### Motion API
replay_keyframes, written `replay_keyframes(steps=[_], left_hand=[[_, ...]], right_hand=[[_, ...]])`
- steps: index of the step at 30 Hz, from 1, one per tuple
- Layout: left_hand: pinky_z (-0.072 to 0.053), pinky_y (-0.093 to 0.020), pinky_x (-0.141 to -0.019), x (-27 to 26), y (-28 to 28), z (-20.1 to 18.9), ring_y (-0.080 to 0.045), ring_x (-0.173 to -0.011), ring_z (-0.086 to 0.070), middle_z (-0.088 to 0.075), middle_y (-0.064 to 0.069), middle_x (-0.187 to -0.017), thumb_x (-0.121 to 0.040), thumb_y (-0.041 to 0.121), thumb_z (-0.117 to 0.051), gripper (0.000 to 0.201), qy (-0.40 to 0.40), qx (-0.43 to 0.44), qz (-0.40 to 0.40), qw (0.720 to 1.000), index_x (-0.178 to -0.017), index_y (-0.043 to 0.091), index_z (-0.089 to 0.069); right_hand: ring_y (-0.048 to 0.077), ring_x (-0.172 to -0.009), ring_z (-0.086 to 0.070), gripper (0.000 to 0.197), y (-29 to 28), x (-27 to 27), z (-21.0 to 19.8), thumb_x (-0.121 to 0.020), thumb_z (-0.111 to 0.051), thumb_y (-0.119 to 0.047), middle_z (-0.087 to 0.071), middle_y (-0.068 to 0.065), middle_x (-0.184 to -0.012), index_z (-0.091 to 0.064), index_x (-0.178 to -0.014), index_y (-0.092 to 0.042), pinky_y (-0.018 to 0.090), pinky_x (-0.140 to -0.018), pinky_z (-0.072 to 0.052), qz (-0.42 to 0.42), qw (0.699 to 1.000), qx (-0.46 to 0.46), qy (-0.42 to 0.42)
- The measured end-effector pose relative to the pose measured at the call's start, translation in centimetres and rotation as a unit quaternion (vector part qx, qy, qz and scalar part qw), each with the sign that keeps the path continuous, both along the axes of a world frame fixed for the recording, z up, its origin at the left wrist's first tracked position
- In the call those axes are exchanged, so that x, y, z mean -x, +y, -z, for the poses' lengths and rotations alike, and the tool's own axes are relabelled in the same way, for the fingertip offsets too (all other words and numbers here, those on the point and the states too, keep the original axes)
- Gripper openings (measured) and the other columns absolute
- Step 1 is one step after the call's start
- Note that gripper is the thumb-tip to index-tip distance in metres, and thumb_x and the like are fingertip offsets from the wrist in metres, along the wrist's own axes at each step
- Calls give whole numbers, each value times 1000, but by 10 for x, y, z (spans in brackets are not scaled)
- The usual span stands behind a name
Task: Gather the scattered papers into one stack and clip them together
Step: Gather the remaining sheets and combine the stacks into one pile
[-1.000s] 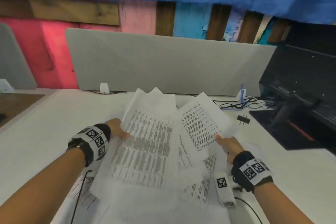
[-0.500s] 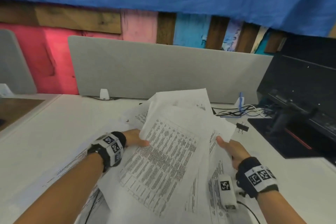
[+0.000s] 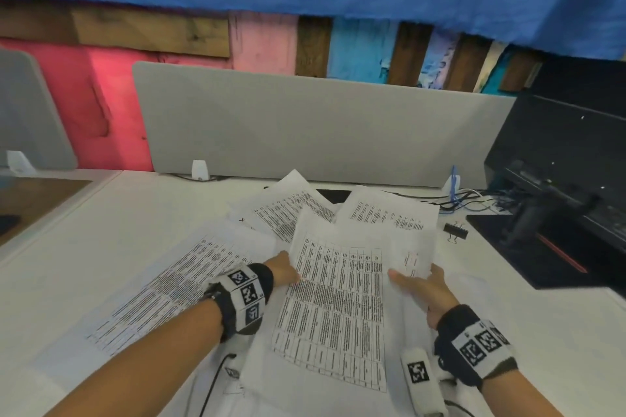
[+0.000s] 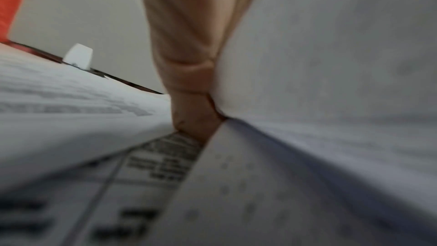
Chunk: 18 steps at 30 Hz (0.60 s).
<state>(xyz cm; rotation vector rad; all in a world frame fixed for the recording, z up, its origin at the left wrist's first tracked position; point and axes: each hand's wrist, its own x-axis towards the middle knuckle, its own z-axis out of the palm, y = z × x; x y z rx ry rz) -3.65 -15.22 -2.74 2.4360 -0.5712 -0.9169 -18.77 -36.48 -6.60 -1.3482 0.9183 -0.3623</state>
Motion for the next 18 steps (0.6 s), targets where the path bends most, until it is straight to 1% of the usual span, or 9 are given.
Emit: replay_keyframes(steps=[2,5,8,10,12,15,16,17,18], left_hand=[[-41,-33,-104,-2,2,-6,-26,-128,-45,-41,-10,-143,-91,32,-52,64,7,-20,36,999,-142,7,-22],[-35,-35,-110,-24,23,-24,-26,-136,-37,-32,-8,-150,-87,38,-57,74,-24,-46,38,998,-145,12,-20],[-25,-38,-116,-59,64,-33,-25,-141,-26,-21,-12,-155,-82,39,-64,88,-118,-126,-18,985,-147,8,-15],[-25,-40,-116,-75,92,-30,-28,-142,-26,-21,-15,-154,-77,40,-69,98,-146,-202,-57,967,-147,5,-12],[-26,-37,-116,-83,113,-24,-27,-142,-25,-21,-17,-154,-75,41,-72,104,-131,-242,-88,957,-147,0,-9],[-28,-35,-114,-87,132,-13,-27,-141,-27,-23,-16,-153,-70,44,-75,109,-98,-261,-112,954,-146,-2,-12],[-29,-36,-114,-90,134,-10,-28,-139,-31,-27,-17,-151,-67,43,-77,109,-95,-256,-120,955,-145,-3,-16],[-32,-37,-112,-95,136,-6,-29,-136,-36,-34,-18,-148,-63,43,-80,108,-97,-249,-125,956,-142,-4,-24],[-37,-37,-109,-97,137,-5,-30,-131,-43,-43,-18,-142,-60,44,-81,104,-98,-251,-121,955,-138,-4,-32]], right_hand=[[36,-125,-43,102,-2,2,2,-65,-73,12,-43,18,-139,-13,-143,-12,50,-107,-34,20,1000,7,-11],[35,-117,-52,93,-4,7,-2,-53,-84,4,-52,21,-132,-38,-133,4,47,-99,-42,7,1000,-7,-13],[33,-108,-56,52,-10,14,-13,-74,-68,8,-57,23,-126,-50,-123,9,42,-94,-44,18,1000,-3,-15],[33,-108,-56,47,-20,18,-15,-77,-66,5,-57,19,-125,-51,-121,8,43,-97,-42,30,999,-5,-25],[32,-106,-56,55,-21,23,-18,-67,-77,-5,-58,13,-121,-52,-116,3,42,-99,-41,12,999,-6,-31],[30,-102,-61,112,-14,24,-10,-12,-93,-30,-66,15,-111,-58,-115,-3,45,-98,-43,-56,998,17,-31],[30,-104,-61,119,-14,23,-3,-6,-92,-30,-66,15,-112,-58,-117,-3,46,-99,-43,-68,997,26,-35],[31,-106,-60,117,-12,23,-1,-11,-93,-25,-65,16,-115,-57,-119,-2,47,-100,-42,-76,996,31,-30],[32,-109,-58,104,-5,22,-5,-27,-93,-14,-63,18,-119,-55,-122,0,47,-101,-42,-82,996,30,-25]])
